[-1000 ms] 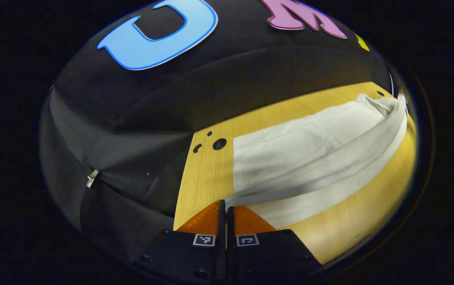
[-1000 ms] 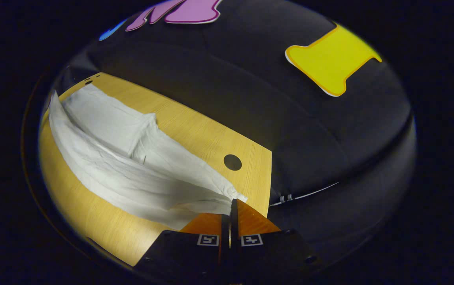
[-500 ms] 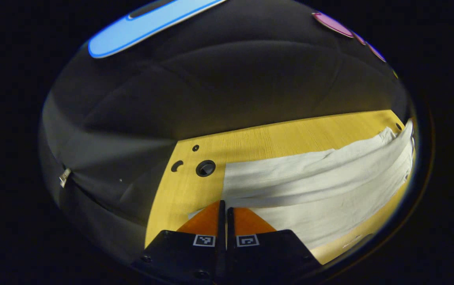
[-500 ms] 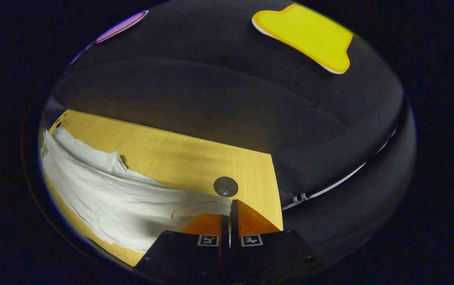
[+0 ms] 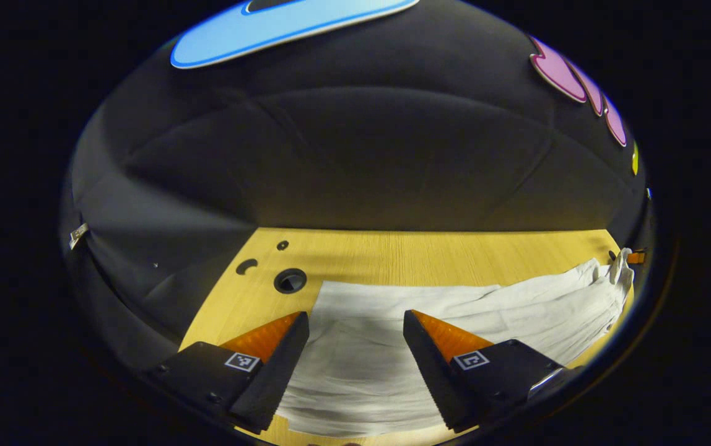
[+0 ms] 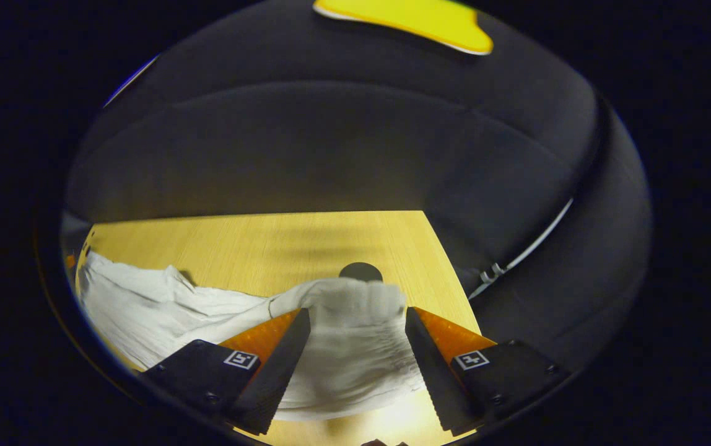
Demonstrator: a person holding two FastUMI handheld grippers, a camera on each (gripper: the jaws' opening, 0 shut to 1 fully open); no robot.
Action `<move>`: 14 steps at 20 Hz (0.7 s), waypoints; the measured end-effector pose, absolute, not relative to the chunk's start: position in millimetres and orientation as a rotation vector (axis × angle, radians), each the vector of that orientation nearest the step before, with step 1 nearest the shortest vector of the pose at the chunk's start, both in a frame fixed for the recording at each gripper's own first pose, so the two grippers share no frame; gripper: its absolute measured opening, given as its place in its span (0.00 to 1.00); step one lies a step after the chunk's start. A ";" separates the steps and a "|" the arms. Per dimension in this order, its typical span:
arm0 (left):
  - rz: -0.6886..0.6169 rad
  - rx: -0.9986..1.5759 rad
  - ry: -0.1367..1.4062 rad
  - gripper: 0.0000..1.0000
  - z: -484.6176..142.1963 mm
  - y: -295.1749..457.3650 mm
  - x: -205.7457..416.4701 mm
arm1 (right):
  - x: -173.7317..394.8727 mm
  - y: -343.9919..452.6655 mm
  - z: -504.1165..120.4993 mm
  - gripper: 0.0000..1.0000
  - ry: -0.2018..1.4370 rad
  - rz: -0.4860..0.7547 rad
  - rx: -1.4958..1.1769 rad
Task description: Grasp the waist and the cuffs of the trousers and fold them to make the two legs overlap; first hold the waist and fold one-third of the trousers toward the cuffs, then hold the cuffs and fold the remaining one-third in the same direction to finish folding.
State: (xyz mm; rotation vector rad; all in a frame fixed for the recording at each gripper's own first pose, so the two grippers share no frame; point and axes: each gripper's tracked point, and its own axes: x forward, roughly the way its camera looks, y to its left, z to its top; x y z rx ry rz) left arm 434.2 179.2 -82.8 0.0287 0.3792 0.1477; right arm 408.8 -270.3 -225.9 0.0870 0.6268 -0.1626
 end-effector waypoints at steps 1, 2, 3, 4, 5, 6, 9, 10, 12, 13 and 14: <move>0.151 0.017 0.358 0.98 -73.5 178.2 426.8 | 405.7 -279.5 -221.0 0.98 0.598 -0.201 0.126; 0.154 -0.004 0.339 0.98 -66.7 178.9 418.6 | 399.6 -288.8 -217.8 0.98 0.583 -0.241 0.160; 0.160 -0.034 0.323 0.98 -59.4 180.0 409.9 | 392.0 -297.6 -218.0 0.98 0.577 -0.271 0.198; 0.169 -0.068 0.309 0.97 -53.0 180.8 399.0 | 382.9 -304.0 -221.6 0.98 0.578 -0.297 0.238; 0.182 -0.104 0.295 0.98 -47.4 183.9 387.9 | 376.1 -311.4 -226.4 0.98 0.580 -0.323 0.275; 0.190 -0.139 0.284 0.98 -43.6 187.4 377.5 | 370.4 -319.6 -230.7 0.98 0.584 -0.353 0.307; 0.235 -0.204 0.257 0.98 -36.7 206.6 341.9 | 362.8 -328.6 -248.9 0.99 0.593 -0.401 0.416; 0.257 -0.219 0.259 0.98 -38.2 214.1 327.8 | 364.4 -328.6 -254.9 0.99 0.596 -0.407 0.452; 0.318 -0.245 0.266 0.96 -41.5 236.1 296.6 | 360.8 -326.4 -263.6 0.99 0.611 -0.425 0.492; 0.344 -0.254 0.267 0.96 -45.0 242.5 284.8 | 359.5 -325.3 -268.4 0.99 0.622 -0.431 0.499; 0.365 -0.262 0.270 0.96 -46.8 247.5 273.2 | 360.1 -321.1 -277.1 0.99 0.631 -0.432 0.510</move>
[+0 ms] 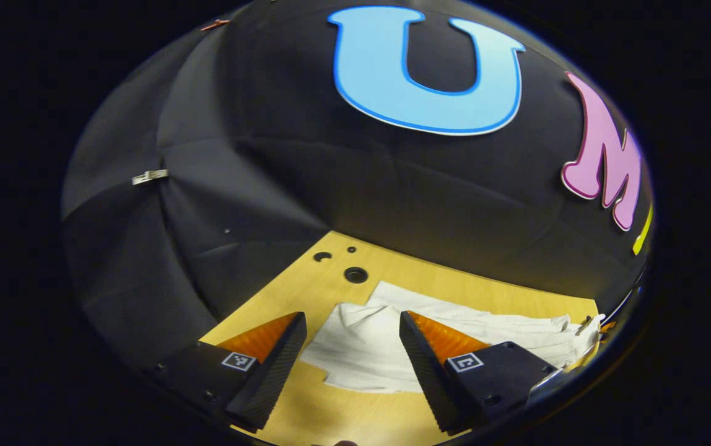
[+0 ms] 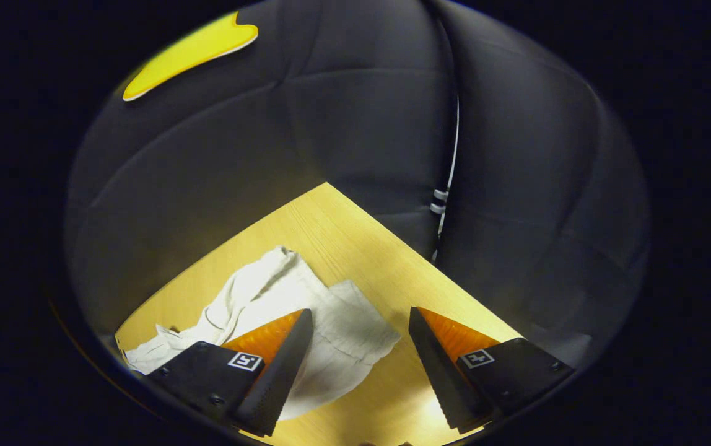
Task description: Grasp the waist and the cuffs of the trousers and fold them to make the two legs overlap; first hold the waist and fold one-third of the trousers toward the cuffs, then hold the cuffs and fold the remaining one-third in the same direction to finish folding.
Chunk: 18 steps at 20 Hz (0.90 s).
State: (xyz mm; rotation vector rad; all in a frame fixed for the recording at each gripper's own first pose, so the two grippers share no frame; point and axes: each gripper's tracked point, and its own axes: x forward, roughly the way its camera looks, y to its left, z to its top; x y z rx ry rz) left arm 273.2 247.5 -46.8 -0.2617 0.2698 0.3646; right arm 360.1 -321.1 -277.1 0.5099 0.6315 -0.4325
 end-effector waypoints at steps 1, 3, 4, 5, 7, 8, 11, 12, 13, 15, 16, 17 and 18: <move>0.381 -0.267 0.270 0.96 -47.7 251.7 263.4 | 360.8 -318.7 -281.7 0.99 0.634 -0.431 0.517; 0.407 -0.264 0.271 0.96 -50.6 258.3 247.8 | 361.0 -319.7 -288.6 0.99 0.631 -0.434 0.495; 0.427 -0.247 0.273 0.96 -50.7 262.1 241.0 | 363.9 -321.5 -291.6 0.99 0.628 -0.434 0.478; 0.446 -0.234 0.277 0.96 -50.0 266.8 235.6 | 362.0 -320.6 -290.4 0.98 0.622 -0.434 0.464; 0.442 -0.238 0.267 0.96 -44.4 261.6 235.1 | 361.2 -320.7 -294.2 0.99 0.624 -0.445 0.422; 0.436 -0.237 0.259 0.96 -41.9 257.5 234.0 | 361.7 -320.1 -295.2 0.98 0.626 -0.447 0.391; 0.413 -0.228 0.245 0.96 -35.6 241.8 235.3 | 363.4 -303.8 -295.9 0.67 0.637 -0.437 0.397; 0.409 -0.226 0.247 0.96 -34.6 237.1 235.3 | 361.6 -299.6 -296.7 0.62 0.650 -0.438 0.404; 0.403 -0.227 0.248 0.96 -34.5 231.2 236.1 | 360.3 -297.9 -295.3 0.49 0.648 -0.435 0.407; 0.387 -0.233 0.258 0.96 -34.5 218.9 237.3 | 361.2 -297.8 -294.5 0.38 0.620 -0.427 0.440; 0.382 -0.231 0.263 0.96 -34.1 214.9 237.5 | 359.4 -295.1 -293.5 0.29 0.616 -0.434 0.487; 0.376 -0.225 0.265 0.96 -33.4 212.3 236.6 | 358.9 -293.3 -293.4 0.22 0.612 -0.443 0.526; 0.369 -0.219 0.266 0.96 -31.8 209.4 236.0 | 355.4 -293.3 -293.3 0.21 0.617 -0.433 0.531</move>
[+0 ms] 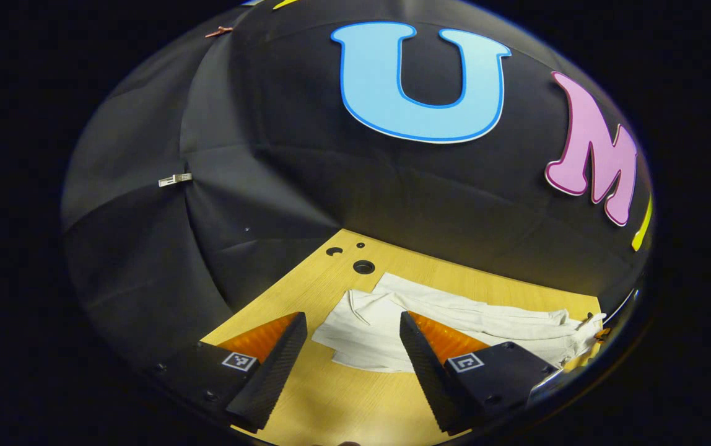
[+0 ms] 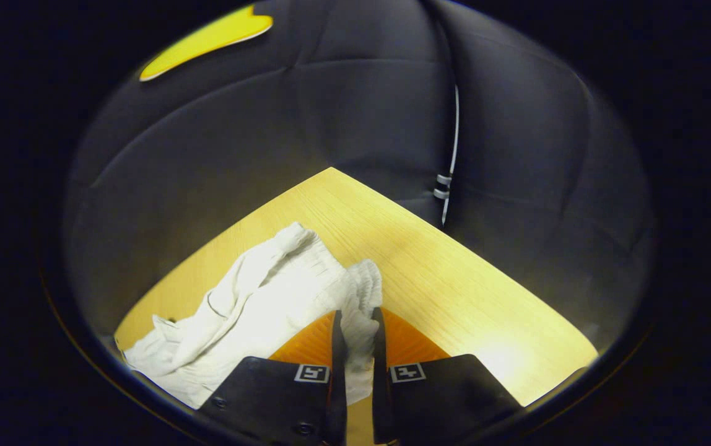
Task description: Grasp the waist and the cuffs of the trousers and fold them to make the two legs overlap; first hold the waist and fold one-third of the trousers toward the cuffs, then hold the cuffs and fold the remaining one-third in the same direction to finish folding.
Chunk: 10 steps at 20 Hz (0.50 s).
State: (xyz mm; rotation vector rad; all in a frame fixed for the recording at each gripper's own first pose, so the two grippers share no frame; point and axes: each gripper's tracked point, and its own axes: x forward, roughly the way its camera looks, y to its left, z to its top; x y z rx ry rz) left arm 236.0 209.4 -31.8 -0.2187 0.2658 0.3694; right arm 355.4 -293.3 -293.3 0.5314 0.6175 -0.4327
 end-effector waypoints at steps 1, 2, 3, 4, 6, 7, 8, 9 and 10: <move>0.361 -0.212 0.269 0.96 -30.8 205.5 236.0 | 351.5 -295.7 -288.7 0.21 0.611 -0.427 0.507; 0.356 -0.200 0.271 0.96 -29.0 204.3 235.5 | 349.1 -298.1 -282.9 0.21 0.604 -0.423 0.473; 0.355 -0.189 0.270 0.96 -27.8 203.0 233.9 | 347.9 -298.8 -271.1 0.21 0.583 -0.415 0.438; 0.349 -0.182 0.268 0.96 -24.8 202.1 232.1 | 347.8 -297.2 -259.8 0.21 0.561 -0.405 0.412; 0.339 -0.168 0.256 0.96 -19.4 199.1 229.0 | 352.9 -291.9 -228.3 0.20 0.504 -0.381 0.378; 0.333 -0.162 0.254 0.96 -17.9 197.6 226.9 | 356.4 -286.5 -208.0 0.21 0.473 -0.368 0.381; 0.323 -0.162 0.254 0.96 -16.8 196.1 225.6 | 357.2 -280.3 -190.6 0.20 0.449 -0.356 0.388; 0.312 -0.165 0.250 0.96 -16.6 195.1 225.2 | 359.2 -273.4 -172.4 0.20 0.424 -0.341 0.389; 0.302 -0.168 0.246 0.96 -16.0 195.2 225.5 | 360.8 -266.1 -153.1 0.20 0.400 -0.330 0.369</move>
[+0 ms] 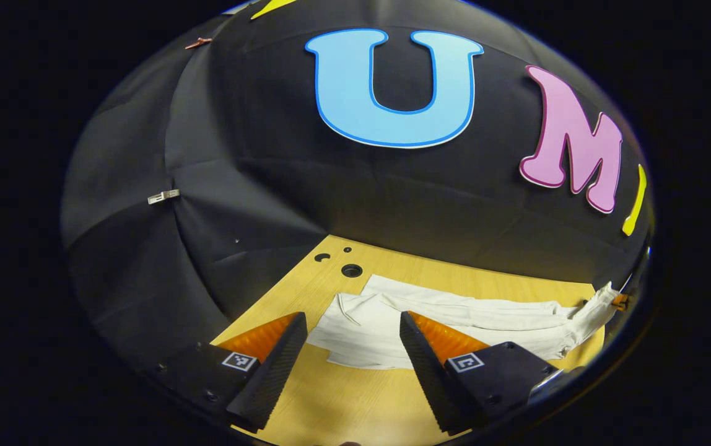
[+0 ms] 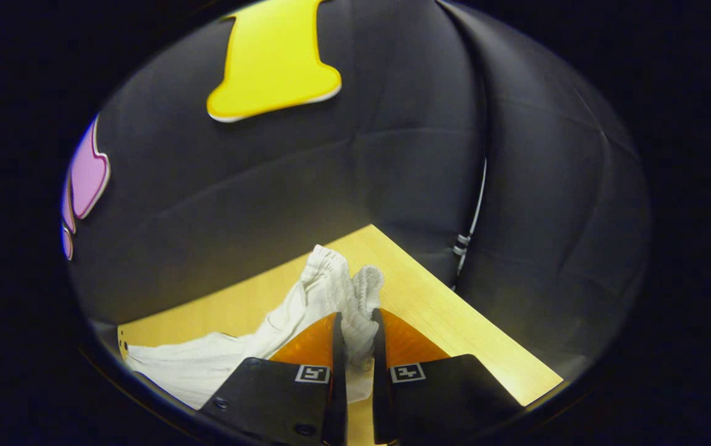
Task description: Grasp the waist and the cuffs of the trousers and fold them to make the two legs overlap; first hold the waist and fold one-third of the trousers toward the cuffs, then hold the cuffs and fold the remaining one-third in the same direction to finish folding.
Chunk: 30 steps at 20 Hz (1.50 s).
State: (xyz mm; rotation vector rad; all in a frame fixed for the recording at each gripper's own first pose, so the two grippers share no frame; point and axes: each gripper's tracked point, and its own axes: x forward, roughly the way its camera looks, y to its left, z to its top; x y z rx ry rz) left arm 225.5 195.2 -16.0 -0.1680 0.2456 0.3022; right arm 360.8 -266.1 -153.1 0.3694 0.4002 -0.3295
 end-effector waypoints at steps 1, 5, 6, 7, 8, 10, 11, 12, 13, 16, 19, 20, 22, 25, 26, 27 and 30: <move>0.295 -0.171 0.245 0.96 -17.6 195.1 227.2 | 361.6 -259.3 -134.1 0.20 0.368 -0.315 0.340; 0.283 -0.207 0.246 0.96 -18.9 197.2 227.6 | 364.0 -194.4 -86.5 0.20 0.278 -0.210 0.281; 0.278 -0.229 0.242 0.96 -18.8 195.6 227.6 | 364.4 -180.1 -81.2 0.20 0.280 -0.190 0.288; 0.271 -0.250 0.244 0.96 -19.7 195.9 227.5 | 365.1 -168.0 -78.1 0.20 0.281 -0.161 0.301; 0.271 -0.260 0.250 0.92 -21.5 196.2 227.1 | 363.6 -155.7 -79.4 0.20 0.285 -0.140 0.313; 0.283 -0.275 0.266 0.96 -24.1 196.3 226.0 | 364.8 -147.7 -93.4 0.20 0.312 -0.109 0.315; 0.284 -0.288 0.272 0.96 -24.6 195.3 226.1 | 363.4 -138.0 -100.8 0.20 0.314 -0.095 0.299; 0.285 -0.306 0.276 0.96 -25.1 194.7 227.1 | 364.8 -131.2 -105.1 0.20 0.319 -0.076 0.286; 0.286 -0.335 0.281 0.96 -25.9 194.2 227.7 | 363.9 -124.5 -109.0 0.20 0.323 -0.060 0.279; 0.291 -0.415 0.303 0.96 -33.3 190.3 227.2 | 359.7 -112.1 -123.2 0.20 0.323 -0.036 0.225; 0.313 -0.482 0.326 0.96 -43.4 191.0 230.0 | 356.3 -93.3 -137.1 0.23 0.356 -0.014 0.205; 0.319 -0.498 0.331 0.96 -45.3 189.8 231.9 | 353.7 -89.7 -143.3 0.23 0.373 -0.005 0.206; 0.317 -0.527 0.352 0.96 -52.0 185.0 236.5 | 348.3 -80.6 -151.5 0.27 0.404 0.003 0.200; 0.339 -0.536 0.392 0.96 -59.6 179.9 238.0 | 336.1 -59.1 -159.0 0.45 0.451 0.061 0.228; 0.358 -0.537 0.404 0.96 -61.3 180.8 239.2 | 333.4 -56.2 -159.7 0.57 0.460 0.074 0.225; 0.365 -0.540 0.410 0.96 -65.0 178.9 243.0 | 332.1 -60.2 -163.4 0.58 0.472 0.076 0.210; 0.376 -0.505 0.436 0.96 -71.0 175.1 246.2 | 316.0 -63.5 -167.5 0.77 0.504 0.075 0.148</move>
